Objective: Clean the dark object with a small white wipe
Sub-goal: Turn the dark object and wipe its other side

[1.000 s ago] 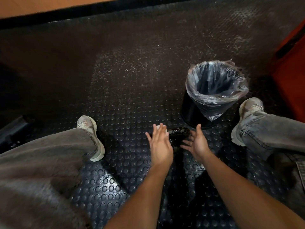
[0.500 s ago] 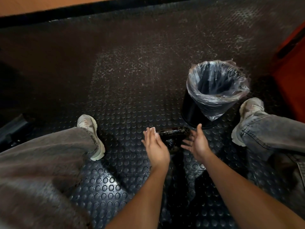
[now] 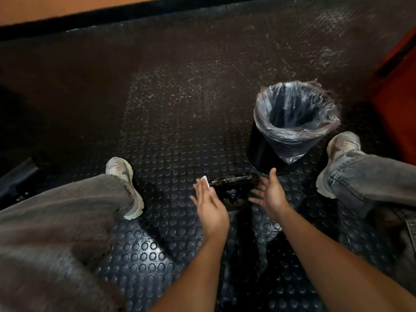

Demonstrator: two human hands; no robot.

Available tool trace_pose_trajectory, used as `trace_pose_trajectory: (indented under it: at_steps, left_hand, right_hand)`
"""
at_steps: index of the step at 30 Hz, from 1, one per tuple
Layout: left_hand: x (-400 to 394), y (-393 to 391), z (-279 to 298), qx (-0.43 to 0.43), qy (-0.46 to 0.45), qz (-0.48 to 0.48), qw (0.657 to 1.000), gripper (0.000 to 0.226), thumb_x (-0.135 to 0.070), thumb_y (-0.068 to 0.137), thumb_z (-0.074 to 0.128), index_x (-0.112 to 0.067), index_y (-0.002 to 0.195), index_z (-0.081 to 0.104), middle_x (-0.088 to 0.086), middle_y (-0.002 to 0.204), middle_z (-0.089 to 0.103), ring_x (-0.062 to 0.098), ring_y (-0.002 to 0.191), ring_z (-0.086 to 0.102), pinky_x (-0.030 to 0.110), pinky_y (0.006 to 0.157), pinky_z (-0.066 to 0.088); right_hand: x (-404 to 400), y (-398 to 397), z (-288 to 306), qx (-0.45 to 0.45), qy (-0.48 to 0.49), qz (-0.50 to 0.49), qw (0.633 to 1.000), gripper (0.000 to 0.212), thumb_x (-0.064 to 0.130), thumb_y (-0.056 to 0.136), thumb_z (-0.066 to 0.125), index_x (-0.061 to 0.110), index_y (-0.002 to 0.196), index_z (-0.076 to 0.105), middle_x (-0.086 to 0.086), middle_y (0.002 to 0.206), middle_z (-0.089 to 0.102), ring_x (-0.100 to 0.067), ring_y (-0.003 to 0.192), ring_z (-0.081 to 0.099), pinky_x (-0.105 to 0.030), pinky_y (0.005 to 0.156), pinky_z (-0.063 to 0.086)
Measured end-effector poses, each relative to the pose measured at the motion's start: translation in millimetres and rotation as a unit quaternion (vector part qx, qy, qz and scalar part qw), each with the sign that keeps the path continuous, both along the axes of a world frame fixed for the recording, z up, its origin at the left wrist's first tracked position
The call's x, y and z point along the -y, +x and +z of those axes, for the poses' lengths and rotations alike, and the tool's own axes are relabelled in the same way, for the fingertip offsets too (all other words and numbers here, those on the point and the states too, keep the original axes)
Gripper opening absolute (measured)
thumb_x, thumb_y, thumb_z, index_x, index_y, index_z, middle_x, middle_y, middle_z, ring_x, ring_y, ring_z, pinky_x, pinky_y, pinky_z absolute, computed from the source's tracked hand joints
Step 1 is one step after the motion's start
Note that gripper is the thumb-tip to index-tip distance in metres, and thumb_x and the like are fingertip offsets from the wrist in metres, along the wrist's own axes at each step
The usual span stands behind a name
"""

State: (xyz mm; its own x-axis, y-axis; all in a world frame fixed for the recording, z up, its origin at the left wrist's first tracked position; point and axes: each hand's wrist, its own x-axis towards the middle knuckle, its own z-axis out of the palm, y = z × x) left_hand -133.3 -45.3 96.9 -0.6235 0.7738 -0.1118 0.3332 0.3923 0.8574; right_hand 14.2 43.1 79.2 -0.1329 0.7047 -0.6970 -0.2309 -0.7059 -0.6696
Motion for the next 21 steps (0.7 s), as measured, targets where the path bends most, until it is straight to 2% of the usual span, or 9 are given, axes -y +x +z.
trace_pose_trajectory:
  at_steps: [2, 4, 7, 9, 12, 15, 18, 19, 21]
  left_hand:
    - [-14, 0, 7, -0.018, -0.006, -0.02, 1.0, 0.047, -0.031, 0.11, 0.028, -0.016, 0.153, 0.039, -0.003, 0.163, 0.029, 0.005, 0.153, 0.006, 0.029, 0.126, -0.004]
    - [-22, 3, 12, -0.081, -0.001, -0.096, 0.992, 0.045, -0.029, 0.11, 0.029, -0.014, 0.15, 0.045, -0.002, 0.161, 0.034, 0.007, 0.154, 0.007, 0.034, 0.126, -0.005]
    - [-20, 10, 12, -0.161, 0.003, -0.224, 0.961, 0.048, -0.032, 0.11, 0.027, -0.013, 0.153, 0.04, -0.003, 0.161, 0.034, 0.006, 0.154, 0.005, 0.042, 0.126, -0.007]
    - [-9, 11, 7, -0.174, 0.018, -0.238, 0.955, 0.051, -0.034, 0.109, 0.025, -0.015, 0.155, 0.035, -0.005, 0.162, 0.03, 0.004, 0.154, 0.004, 0.043, 0.126, -0.007]
    - [14, 5, -6, -0.146, 0.026, -0.169, 0.974, 0.049, -0.032, 0.109, 0.028, -0.019, 0.156, 0.028, -0.009, 0.163, 0.024, 0.003, 0.154, 0.006, 0.041, 0.126, -0.006]
    - [21, 1, -8, -0.059, 0.004, -0.042, 0.997, 0.051, -0.035, 0.108, 0.027, -0.022, 0.157, 0.025, -0.008, 0.164, 0.022, 0.003, 0.153, 0.007, 0.038, 0.127, -0.003]
    - [5, 0, 3, 0.037, -0.038, 0.077, 0.996, 0.051, -0.036, 0.109, 0.025, -0.019, 0.156, 0.034, 0.002, 0.163, 0.03, 0.02, 0.155, 0.01, 0.041, 0.127, 0.003]
    - [-3, 0, 7, 0.056, -0.056, 0.097, 0.992, 0.051, -0.037, 0.109, 0.025, -0.019, 0.155, 0.037, 0.002, 0.162, 0.032, 0.026, 0.155, 0.012, 0.042, 0.126, 0.005]
    - [-15, 1, 12, 0.023, -0.052, 0.077, 0.995, 0.049, -0.034, 0.11, 0.025, -0.015, 0.152, 0.043, 0.004, 0.16, 0.036, 0.025, 0.154, 0.018, 0.042, 0.127, 0.006]
  right_hand:
    - [0, 0, -1, 0.0, -0.005, -0.001, 1.0, 0.088, 0.078, 0.093, 0.019, 0.015, 0.149, 0.044, -0.01, 0.149, 0.049, -0.033, 0.137, 0.046, -0.057, 0.108, 0.043]
    - [1, -1, -2, -0.001, -0.013, -0.002, 1.0, 0.089, 0.079, 0.093, 0.02, 0.015, 0.15, 0.043, -0.015, 0.153, 0.046, -0.034, 0.14, 0.043, -0.055, 0.107, 0.043]
    - [3, -2, -1, -0.007, -0.016, 0.009, 1.0, 0.088, 0.078, 0.094, 0.02, 0.016, 0.151, 0.042, -0.017, 0.154, 0.044, -0.035, 0.142, 0.04, -0.055, 0.106, 0.042]
    - [3, 0, 1, -0.008, -0.014, 0.009, 1.0, 0.087, 0.077, 0.094, 0.019, 0.015, 0.152, 0.041, -0.018, 0.153, 0.044, -0.036, 0.142, 0.04, -0.056, 0.109, 0.041]
    - [3, 1, 2, -0.002, -0.012, 0.011, 1.0, 0.088, 0.077, 0.094, 0.018, 0.013, 0.152, 0.039, -0.019, 0.153, 0.044, -0.036, 0.14, 0.043, -0.059, 0.11, 0.04]
    - [3, 1, 1, -0.002, -0.012, 0.016, 1.0, 0.09, 0.078, 0.093, 0.019, 0.014, 0.153, 0.038, -0.019, 0.154, 0.042, -0.036, 0.138, 0.045, -0.059, 0.107, 0.043]
    - [3, 1, 0, -0.002, -0.011, 0.018, 1.0, 0.09, 0.078, 0.093, 0.02, 0.014, 0.154, 0.037, -0.018, 0.155, 0.041, -0.036, 0.138, 0.045, -0.059, 0.107, 0.043]
    - [3, 2, 0, -0.003, -0.011, 0.019, 1.0, 0.09, 0.078, 0.093, 0.02, 0.014, 0.153, 0.038, -0.018, 0.154, 0.042, -0.036, 0.137, 0.046, -0.059, 0.107, 0.043]
    - [2, 2, 0, -0.006, -0.011, 0.021, 1.0, 0.089, 0.077, 0.094, 0.019, 0.014, 0.153, 0.038, -0.018, 0.153, 0.044, -0.036, 0.138, 0.045, -0.059, 0.109, 0.042]
